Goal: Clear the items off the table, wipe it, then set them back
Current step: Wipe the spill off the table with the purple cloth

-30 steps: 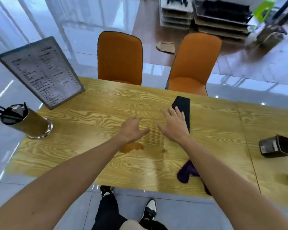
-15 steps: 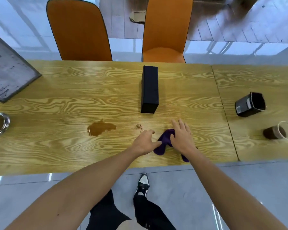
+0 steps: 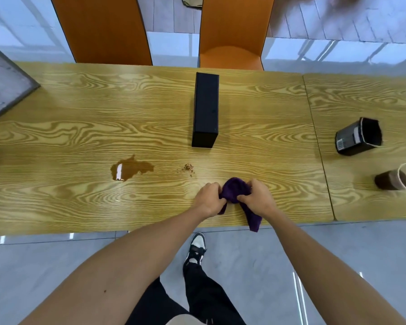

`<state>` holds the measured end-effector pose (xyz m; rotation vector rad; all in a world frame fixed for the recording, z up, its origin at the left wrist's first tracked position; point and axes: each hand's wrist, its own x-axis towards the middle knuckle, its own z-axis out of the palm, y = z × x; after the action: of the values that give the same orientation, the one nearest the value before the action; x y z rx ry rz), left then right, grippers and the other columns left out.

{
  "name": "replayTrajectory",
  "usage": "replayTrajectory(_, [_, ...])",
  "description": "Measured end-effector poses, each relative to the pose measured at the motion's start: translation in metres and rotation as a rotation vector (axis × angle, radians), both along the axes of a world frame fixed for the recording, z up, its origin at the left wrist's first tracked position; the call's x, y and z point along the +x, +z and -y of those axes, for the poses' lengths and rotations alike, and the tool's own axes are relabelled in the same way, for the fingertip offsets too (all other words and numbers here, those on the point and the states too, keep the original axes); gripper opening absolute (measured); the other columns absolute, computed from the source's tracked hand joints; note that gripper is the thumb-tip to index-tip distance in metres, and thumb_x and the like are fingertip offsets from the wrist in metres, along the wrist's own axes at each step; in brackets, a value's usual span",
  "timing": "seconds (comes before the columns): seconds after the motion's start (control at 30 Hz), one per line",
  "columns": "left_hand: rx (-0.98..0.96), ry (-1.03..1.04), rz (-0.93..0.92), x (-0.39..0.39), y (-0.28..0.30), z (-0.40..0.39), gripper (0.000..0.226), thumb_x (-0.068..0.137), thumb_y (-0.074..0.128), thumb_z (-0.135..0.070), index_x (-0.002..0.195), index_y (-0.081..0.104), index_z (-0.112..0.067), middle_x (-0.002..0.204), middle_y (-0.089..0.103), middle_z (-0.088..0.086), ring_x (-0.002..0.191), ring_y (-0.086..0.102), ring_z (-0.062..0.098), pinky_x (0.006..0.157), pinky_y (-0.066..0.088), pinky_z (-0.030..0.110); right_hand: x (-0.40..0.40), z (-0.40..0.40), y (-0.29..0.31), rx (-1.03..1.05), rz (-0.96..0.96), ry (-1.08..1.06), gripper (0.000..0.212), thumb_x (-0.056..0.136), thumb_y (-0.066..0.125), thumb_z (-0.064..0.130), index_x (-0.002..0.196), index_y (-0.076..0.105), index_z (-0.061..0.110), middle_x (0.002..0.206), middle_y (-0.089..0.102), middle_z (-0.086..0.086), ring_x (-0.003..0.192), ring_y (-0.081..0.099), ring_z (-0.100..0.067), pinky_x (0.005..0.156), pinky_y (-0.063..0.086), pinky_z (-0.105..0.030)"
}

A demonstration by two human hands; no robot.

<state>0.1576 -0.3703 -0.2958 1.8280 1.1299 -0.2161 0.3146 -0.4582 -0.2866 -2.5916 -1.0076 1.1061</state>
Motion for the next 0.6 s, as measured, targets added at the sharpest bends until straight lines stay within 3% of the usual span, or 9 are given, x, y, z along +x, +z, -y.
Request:
replayTrajectory(0.13, [-0.106,0.083,0.13,-0.016,-0.002,-0.003,0.012,0.076,0.064,-0.017,0.083,0.054,-0.019,0.096,0.061,0.002,0.087,0.06,0.023,0.081,0.053,0.047,0.006,0.008,0.004,0.081,-0.083,0.02,0.032,0.084,0.076,0.023,0.076,0.046,0.024,0.089,0.049,0.0,0.089,0.047,-0.022,0.071,0.038,-0.037])
replayTrajectory(0.27, [-0.284,0.104,0.264,-0.04,0.01,-0.014,0.016,0.067,0.065,-0.014,0.067,0.051,-0.022,0.089,0.068,0.011,0.088,0.066,0.031,0.083,0.056,0.051,0.003,0.004,0.018,0.136,-0.245,-0.073,0.022,0.087,0.068,0.016,0.078,0.049,0.015,0.076,0.054,-0.002,0.07,0.047,-0.021,0.062,0.036,-0.037])
replayTrajectory(0.37, [-0.427,0.1,0.256,-0.057,0.034,-0.028,0.017,0.07,0.066,-0.004,0.074,0.053,-0.014,0.076,0.067,0.009,0.07,0.063,0.026,0.061,0.049,0.034,-0.013,-0.011,0.037,0.16,-0.351,-0.123,0.016,0.086,0.064,0.015,0.078,0.05,0.012,0.071,0.053,-0.004,0.065,0.046,-0.018,0.058,0.036,-0.033])
replayTrajectory(0.47, [-0.569,0.113,0.284,-0.076,0.051,-0.042,0.026,0.068,0.075,-0.019,0.084,0.055,-0.016,0.078,0.064,0.002,0.069,0.058,0.017,0.063,0.045,0.029,-0.036,-0.035,0.058,0.162,-0.444,-0.093,0.016,0.074,0.063,0.023,0.074,0.05,0.013,0.071,0.053,-0.004,0.068,0.048,-0.02,0.064,0.039,-0.036])
replayTrajectory(0.6, [-0.705,0.243,0.277,-0.11,0.061,-0.058,0.052,0.075,0.081,-0.051,0.106,0.058,-0.016,0.096,0.073,0.01,0.077,0.068,0.029,0.064,0.054,0.035,-0.071,-0.068,0.082,0.132,-0.624,-0.051,0.01,0.067,0.06,0.017,0.076,0.057,0.018,0.078,0.052,-0.006,0.076,0.045,-0.024,0.071,0.036,-0.038])
